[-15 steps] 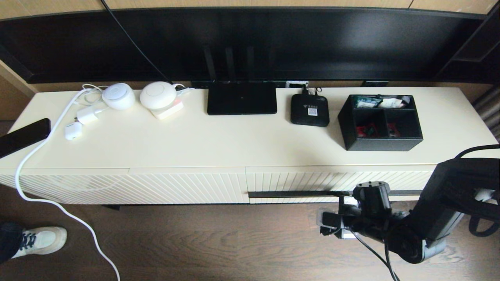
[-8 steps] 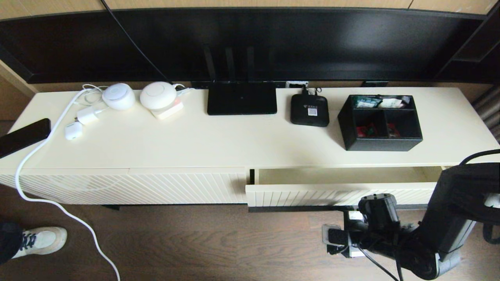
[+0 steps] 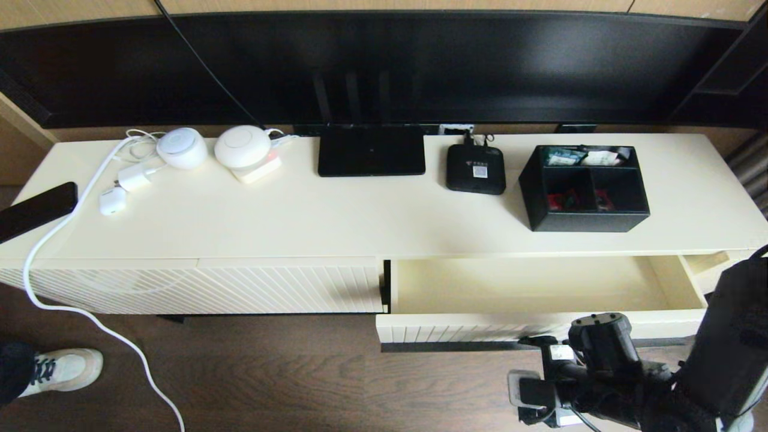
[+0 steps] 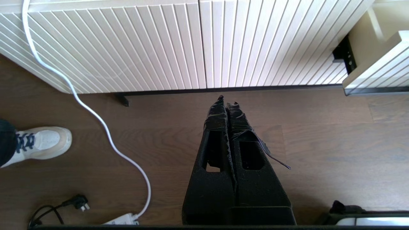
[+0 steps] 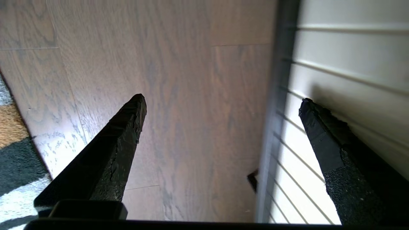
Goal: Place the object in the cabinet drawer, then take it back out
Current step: Open the drawer
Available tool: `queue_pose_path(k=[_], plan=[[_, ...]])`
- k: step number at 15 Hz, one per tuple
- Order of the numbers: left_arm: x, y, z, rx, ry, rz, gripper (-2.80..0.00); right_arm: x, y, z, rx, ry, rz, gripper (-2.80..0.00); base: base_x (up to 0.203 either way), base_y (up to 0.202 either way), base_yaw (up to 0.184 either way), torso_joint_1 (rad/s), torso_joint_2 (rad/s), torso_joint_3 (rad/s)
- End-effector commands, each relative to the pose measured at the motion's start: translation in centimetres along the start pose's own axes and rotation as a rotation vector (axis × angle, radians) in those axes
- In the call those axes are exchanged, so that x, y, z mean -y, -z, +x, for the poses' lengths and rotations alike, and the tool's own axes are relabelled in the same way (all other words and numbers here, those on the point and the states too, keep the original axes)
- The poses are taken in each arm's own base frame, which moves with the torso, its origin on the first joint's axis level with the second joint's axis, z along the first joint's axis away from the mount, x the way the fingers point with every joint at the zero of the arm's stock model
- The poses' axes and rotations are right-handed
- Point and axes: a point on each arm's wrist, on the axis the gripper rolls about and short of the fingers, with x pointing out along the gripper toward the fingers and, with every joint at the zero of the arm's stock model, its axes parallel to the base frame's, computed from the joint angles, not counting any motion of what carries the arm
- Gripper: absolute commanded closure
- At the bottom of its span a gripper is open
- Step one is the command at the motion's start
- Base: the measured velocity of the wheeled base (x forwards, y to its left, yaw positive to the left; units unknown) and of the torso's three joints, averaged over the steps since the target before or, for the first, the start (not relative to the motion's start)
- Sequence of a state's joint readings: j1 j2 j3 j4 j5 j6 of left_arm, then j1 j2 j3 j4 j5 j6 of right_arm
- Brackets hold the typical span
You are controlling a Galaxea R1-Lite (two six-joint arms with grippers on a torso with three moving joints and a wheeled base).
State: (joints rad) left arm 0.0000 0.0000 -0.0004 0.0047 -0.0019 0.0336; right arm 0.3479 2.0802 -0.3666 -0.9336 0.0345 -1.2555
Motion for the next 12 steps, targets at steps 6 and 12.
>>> queue_pose_path(k=[6,12], plan=[[0.0,0.0,0.0,0.001,0.0,0.0,0.0,0.5,-1.1,-7.3,0.046,0.084,-0.029,-2.8,0.0,0.0,0.0,0.0,0.0,0.0],[0.0,0.0,0.0,0.0,0.0,0.0,0.0,-0.1,-1.0,-14.8,0.031,0.071,-0.003,0.0,0.0,0.0,0.0,0.0,0.0,0.0]])
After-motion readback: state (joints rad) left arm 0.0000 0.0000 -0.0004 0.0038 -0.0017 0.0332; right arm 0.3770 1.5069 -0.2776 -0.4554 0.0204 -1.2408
